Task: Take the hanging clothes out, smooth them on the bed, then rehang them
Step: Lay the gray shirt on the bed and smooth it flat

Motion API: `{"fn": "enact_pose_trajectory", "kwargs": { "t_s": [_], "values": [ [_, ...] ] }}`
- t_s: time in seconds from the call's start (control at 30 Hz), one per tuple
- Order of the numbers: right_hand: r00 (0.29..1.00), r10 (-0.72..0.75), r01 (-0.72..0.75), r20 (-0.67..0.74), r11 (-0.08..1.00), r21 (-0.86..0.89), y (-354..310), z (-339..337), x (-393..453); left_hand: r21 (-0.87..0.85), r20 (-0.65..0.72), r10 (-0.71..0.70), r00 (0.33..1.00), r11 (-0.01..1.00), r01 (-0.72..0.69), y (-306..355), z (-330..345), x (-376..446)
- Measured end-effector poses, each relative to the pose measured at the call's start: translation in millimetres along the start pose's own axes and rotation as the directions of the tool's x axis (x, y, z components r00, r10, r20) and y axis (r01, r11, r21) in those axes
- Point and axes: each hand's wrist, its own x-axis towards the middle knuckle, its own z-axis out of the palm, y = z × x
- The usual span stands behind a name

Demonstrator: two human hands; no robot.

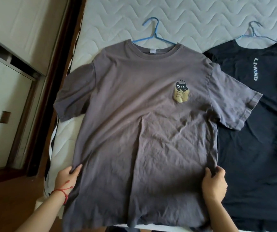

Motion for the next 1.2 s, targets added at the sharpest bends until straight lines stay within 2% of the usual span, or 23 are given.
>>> {"fn": "enact_pose_trajectory", "kwargs": {
  "t_s": [0.1,0.23,0.33,0.4,0.47,0.57,0.67,0.77,0.83,0.93,1.03,1.13,1.2],
  "values": [
    [0.995,0.092,-0.090,0.035,0.995,-0.040,10.7,-13.0,4.5,0.083,-0.082,0.035,0.996,0.996,-0.029,-8.0,-1.9,-6.7],
    [0.993,0.109,-0.112,-0.038,0.991,-0.079,10.8,-19.9,6.5,0.258,-0.129,0.020,0.991,0.966,0.014,1.2,4.2,-10.7],
    [0.989,-0.035,0.023,-0.147,0.996,-0.084,1.8,-15.8,7.2,0.314,-0.264,0.076,0.962,0.949,0.011,21.1,8.5,-14.2],
    [0.967,-0.198,0.182,-0.161,0.978,-0.106,-9.2,-12.1,6.4,0.359,-0.296,0.235,0.926,0.926,-0.120,36.9,13.4,-16.6],
    [0.919,-0.375,0.357,-0.119,0.922,-0.148,-24.5,-7.6,7.9,0.403,-0.260,0.445,0.857,0.857,-0.322,55.6,24.6,-21.0],
    [0.828,-0.561,0.550,0.015,0.805,-0.222,-55.9,0.9,19.6,0.471,-0.081,0.668,0.739,0.679,-0.562,82.4,50.6,-23.2],
    [0.733,-0.674,0.669,0.091,0.690,-0.277,-94.6,11.4,45.0,0.484,0.072,0.751,0.656,0.549,-0.681,121.4,75.9,-19.6],
    [0.653,-0.747,0.740,0.130,0.591,-0.322,-123.4,25.6,74.4,0.466,0.133,0.802,0.582,0.468,-0.751,164.3,94.6,-6.5],
    [0.633,-0.760,0.754,0.147,0.561,-0.341,-129.3,35.0,91.1,0.433,0.136,0.805,0.578,0.476,-0.765,195.4,102.9,6.7],
    [0.617,-0.770,0.765,0.163,0.538,-0.355,-122.4,45.7,104.1,0.300,0.101,0.770,0.630,0.580,-0.757,248.1,113.3,30.0],
    [0.615,-0.775,0.768,0.144,0.549,-0.330,-119.0,48.4,105.9,0.205,0.070,0.766,0.638,0.615,-0.761,308.3,123.3,54.0],
    [0.608,-0.782,0.777,0.134,0.553,-0.301,-119.2,49.5,108.4,0.143,0.046,0.734,0.677,0.666,-0.732,373.6,132.9,74.2],
    [0.603,-0.789,0.781,0.117,0.555,-0.286,-117.4,52.2,112.1,0.079,0.011,0.687,0.726,0.724,-0.686,410.6,141.9,86.9]
  ]
}}
